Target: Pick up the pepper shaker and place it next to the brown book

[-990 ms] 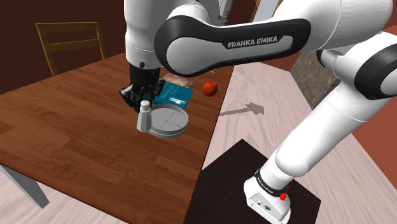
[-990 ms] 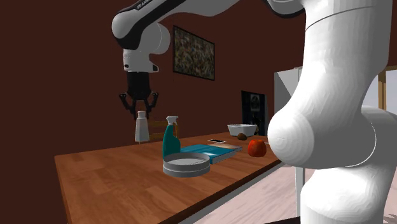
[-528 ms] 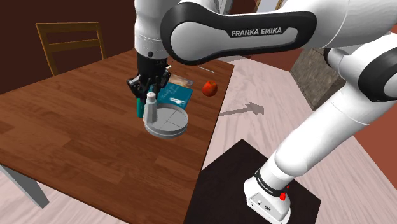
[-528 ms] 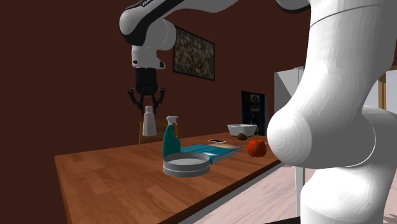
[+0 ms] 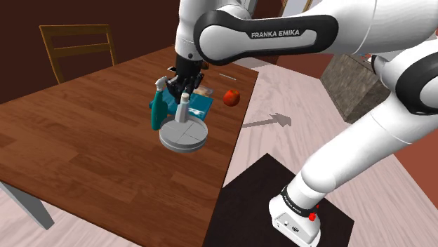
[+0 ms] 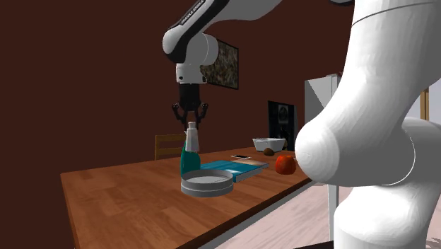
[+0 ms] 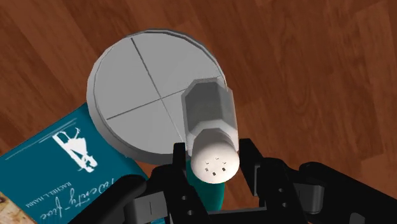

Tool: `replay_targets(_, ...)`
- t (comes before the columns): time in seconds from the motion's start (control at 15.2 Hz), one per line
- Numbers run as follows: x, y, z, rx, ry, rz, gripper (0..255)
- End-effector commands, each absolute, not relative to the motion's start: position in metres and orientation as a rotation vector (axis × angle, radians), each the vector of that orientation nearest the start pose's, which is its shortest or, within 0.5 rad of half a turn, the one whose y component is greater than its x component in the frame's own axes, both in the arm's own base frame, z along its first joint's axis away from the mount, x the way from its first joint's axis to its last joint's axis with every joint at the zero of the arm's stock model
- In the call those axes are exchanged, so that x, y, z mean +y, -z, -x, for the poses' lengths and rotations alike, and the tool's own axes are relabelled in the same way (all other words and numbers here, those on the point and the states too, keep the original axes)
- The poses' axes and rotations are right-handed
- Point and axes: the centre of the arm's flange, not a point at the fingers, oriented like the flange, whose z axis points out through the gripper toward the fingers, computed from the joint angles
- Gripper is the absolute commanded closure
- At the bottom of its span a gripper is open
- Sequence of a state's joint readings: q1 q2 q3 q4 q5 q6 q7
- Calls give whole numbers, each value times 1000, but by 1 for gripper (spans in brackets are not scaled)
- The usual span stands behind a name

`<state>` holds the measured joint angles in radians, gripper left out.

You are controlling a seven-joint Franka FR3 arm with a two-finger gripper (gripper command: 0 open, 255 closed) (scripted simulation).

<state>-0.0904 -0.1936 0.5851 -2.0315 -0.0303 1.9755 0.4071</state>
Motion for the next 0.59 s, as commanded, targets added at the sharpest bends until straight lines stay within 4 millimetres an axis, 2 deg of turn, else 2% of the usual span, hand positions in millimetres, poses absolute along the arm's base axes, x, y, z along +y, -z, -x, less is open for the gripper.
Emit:
replay_targets(0.0,235,-523,-462,-154,247,3204,255)
replay_targets(0.53,139,-511,-502,-154,247,3204,255)
